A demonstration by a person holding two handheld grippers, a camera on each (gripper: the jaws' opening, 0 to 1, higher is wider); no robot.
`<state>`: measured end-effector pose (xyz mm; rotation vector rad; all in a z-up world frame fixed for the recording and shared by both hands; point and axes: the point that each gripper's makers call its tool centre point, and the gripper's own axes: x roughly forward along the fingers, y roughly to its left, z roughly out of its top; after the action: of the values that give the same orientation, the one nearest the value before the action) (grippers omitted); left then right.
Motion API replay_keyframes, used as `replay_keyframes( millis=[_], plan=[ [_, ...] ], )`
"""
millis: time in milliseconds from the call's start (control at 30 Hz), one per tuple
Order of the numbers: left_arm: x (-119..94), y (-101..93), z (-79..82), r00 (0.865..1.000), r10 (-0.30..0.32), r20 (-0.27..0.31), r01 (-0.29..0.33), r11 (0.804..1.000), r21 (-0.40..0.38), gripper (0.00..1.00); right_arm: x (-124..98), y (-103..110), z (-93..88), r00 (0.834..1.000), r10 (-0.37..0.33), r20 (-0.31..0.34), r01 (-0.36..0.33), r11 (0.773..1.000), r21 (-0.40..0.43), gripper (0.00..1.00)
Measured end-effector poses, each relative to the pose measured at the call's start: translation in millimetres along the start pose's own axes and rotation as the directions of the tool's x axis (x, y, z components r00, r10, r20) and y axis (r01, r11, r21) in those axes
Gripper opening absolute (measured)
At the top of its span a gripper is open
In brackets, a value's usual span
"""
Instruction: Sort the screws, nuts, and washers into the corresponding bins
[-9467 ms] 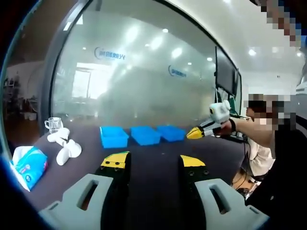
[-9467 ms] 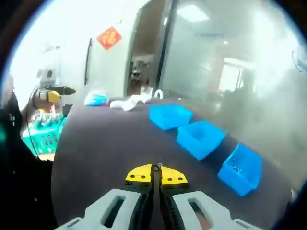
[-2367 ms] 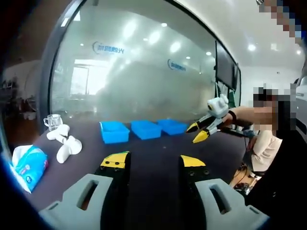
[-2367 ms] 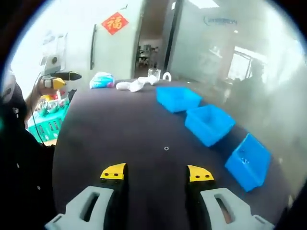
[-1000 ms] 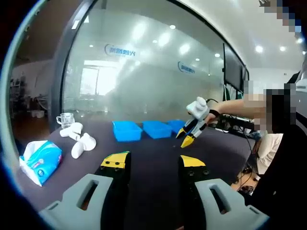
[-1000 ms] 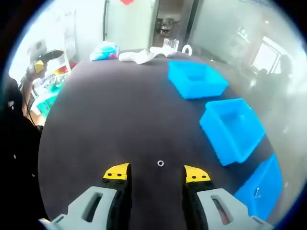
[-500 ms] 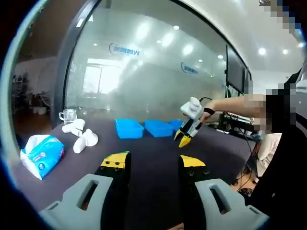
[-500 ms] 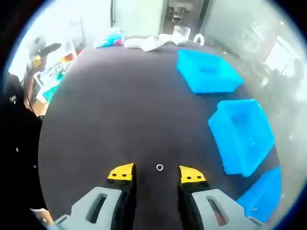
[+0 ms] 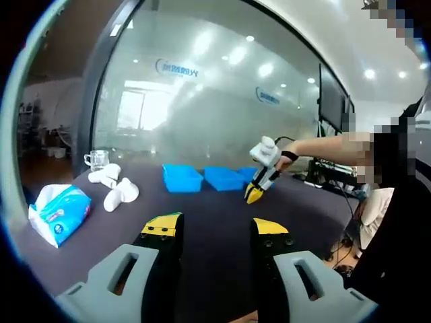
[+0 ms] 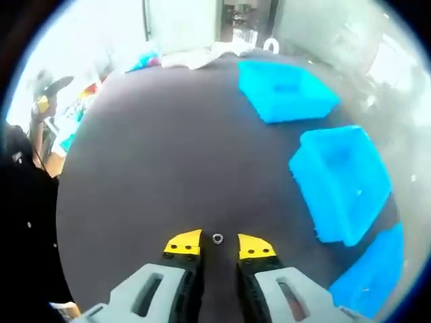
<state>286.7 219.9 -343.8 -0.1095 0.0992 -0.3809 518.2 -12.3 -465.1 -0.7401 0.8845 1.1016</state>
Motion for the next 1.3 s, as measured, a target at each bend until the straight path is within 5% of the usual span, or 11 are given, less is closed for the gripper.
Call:
replay_keyframes(
  millis=[933, 1300],
  plan=[
    [-1, -2.7, 4.0, 1.000, 0.001, 0.008, -0.001, 1.000, 0.006, 0.39, -2, 13, -2.5, 1.000, -0.009, -0.030, 0.006, 0.996, -0.084, 0.01],
    [1, -5.8, 7.9, 1.000, -0.008, 0.016, 0.008, 1.000, 0.011, 0.39, -23, 26, 4.1, 0.994, -0.021, 0.103, 0.026, 0.998, -0.053, 0.01]
  ],
)
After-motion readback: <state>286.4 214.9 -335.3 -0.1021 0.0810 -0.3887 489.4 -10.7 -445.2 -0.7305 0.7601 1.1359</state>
